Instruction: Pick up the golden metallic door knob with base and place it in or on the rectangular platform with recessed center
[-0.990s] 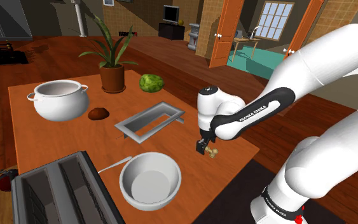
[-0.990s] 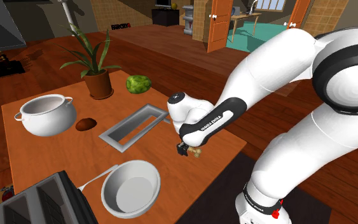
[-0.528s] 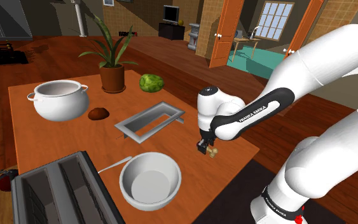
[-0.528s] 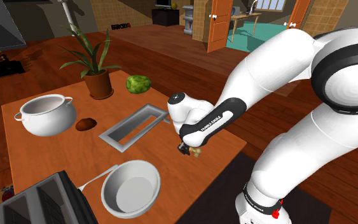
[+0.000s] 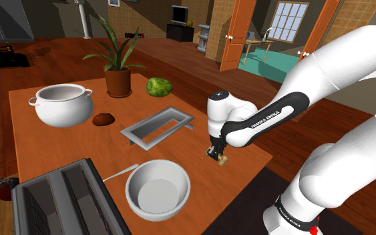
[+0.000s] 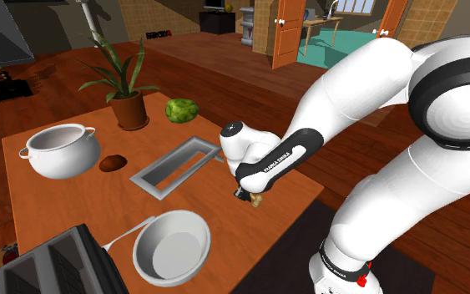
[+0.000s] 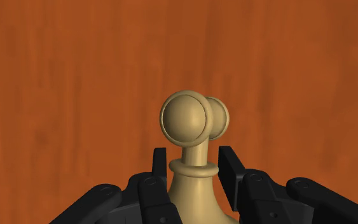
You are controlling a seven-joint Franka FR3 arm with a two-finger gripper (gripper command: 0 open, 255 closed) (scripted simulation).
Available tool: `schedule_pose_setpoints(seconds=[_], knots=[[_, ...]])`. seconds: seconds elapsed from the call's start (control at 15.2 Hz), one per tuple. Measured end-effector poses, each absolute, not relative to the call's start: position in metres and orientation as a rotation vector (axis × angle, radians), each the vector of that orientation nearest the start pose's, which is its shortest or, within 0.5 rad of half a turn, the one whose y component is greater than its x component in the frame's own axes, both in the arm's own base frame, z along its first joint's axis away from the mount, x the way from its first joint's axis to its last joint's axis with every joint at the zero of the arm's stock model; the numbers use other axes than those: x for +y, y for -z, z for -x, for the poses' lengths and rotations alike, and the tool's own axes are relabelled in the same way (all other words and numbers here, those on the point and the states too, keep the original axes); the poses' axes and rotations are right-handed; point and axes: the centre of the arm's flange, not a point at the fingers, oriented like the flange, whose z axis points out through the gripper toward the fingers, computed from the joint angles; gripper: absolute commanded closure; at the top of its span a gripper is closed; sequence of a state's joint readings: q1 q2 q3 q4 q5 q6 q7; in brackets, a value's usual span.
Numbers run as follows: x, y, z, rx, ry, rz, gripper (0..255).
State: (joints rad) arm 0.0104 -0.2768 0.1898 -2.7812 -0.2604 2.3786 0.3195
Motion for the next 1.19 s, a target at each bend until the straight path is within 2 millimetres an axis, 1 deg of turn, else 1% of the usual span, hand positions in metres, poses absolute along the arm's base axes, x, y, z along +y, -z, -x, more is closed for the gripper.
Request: schedule_pose_setpoints(seconds=[0.07,0.26,0.99,1.19], knots=[[0.064,-0.281,-0.356,-0.120,-0.128,3.382,255],[0.064,-0.292,-0.356,-0.120,-0.127,3.383,255],[0.065,-0.349,-0.354,-0.120,-0.126,3.382,255],[0.065,-0.365,-0.356,-0.120,-0.126,3.382,255]])
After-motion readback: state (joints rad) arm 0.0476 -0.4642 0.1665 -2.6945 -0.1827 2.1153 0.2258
